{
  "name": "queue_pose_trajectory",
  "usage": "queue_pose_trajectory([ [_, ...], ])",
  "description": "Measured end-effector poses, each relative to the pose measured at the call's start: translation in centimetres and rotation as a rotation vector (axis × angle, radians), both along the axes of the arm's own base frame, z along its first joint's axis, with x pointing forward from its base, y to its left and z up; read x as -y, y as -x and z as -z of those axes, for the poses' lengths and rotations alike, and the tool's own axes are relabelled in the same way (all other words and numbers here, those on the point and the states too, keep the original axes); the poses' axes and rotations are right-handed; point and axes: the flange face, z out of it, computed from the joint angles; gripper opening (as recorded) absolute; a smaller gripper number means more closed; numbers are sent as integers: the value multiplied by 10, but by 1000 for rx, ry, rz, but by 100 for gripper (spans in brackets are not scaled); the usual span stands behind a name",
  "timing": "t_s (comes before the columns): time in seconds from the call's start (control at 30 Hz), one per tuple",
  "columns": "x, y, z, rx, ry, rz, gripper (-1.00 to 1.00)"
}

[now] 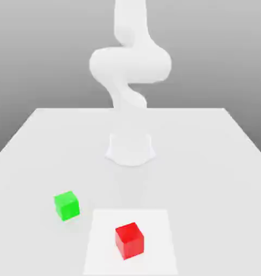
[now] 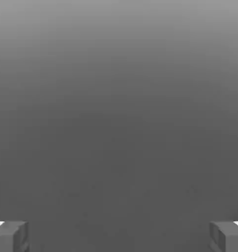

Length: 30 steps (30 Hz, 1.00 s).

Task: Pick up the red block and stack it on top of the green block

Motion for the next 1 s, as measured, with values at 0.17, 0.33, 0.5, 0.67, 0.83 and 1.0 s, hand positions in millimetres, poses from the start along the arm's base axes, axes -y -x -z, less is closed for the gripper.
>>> queue_pose_trajectory([
  [0.17,1,-55,101,-162,27,-87,0],
  [0.33,-2,-84,205,-318,58,-170,0],
  [0.5,-4,-88,310,-472,95,-252,0],
  [0.67,-4,-68,409,-627,139,-334,0],
  [0.83,0,-53,483,-702,164,-373,0],
  [1.0,0,-51,516,-705,164,-374,-100],
])
